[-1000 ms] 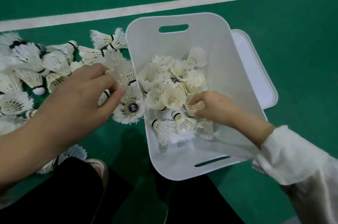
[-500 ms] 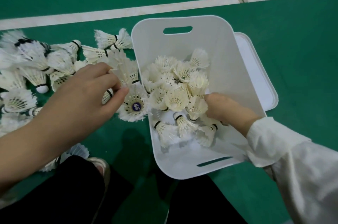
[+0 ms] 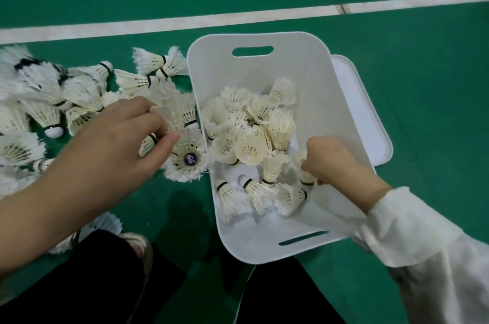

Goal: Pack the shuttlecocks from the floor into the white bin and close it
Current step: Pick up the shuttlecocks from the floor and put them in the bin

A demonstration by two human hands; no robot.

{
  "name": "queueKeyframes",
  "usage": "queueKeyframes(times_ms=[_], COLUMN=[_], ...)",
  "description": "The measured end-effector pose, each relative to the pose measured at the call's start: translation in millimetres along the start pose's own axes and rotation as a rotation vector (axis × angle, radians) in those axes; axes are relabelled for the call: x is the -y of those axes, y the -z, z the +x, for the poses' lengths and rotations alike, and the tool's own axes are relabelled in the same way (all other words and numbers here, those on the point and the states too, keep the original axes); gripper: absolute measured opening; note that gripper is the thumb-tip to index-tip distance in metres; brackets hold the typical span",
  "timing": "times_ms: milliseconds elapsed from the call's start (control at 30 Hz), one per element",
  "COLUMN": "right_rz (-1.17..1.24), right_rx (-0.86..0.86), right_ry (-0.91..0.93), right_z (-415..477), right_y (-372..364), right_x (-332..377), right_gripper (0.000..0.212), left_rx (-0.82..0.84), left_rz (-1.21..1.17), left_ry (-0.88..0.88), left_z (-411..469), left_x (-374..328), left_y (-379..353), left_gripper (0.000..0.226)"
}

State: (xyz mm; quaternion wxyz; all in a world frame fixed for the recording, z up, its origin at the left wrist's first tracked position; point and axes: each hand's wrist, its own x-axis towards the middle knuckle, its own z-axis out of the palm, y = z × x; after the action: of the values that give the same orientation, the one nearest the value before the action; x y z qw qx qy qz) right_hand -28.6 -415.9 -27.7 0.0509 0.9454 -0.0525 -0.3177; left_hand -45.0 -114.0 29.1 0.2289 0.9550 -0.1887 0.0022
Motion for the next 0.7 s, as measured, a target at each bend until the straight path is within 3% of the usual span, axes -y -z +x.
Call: queueKeyframes(times_ms=[133, 233, 433, 600, 700], right_rz=[-0.048, 0.006, 0.215, 0.024, 0.082], right_rx=[-0.201, -0.189, -0.111, -0.168, -0.032], right_ry=[0.051, 0.050, 0.004, 0.078, 0.079], right_z=[-2, 7, 14, -12, -15], right_y=[2, -10, -14, -1, -10], right_x=[0, 3, 2, 2, 13], right_gripper=[0.019, 0.003, 0.021, 0.020, 0.021], left_rx=[-0.003, 0.007, -0.003, 0.012, 0.022], left_rz=[-0.003, -0.005, -0.020, -0.021, -0.020], left_ry=[-0.003, -0.011, 0.006, 0.022, 0.018], left_z=[0, -1, -1, 1, 0], left_x=[-3, -4, 1, -1, -3], left_y=[-1, -1, -1, 0, -2], left_gripper=[0.033, 0.032, 0.035, 0.032, 0.033])
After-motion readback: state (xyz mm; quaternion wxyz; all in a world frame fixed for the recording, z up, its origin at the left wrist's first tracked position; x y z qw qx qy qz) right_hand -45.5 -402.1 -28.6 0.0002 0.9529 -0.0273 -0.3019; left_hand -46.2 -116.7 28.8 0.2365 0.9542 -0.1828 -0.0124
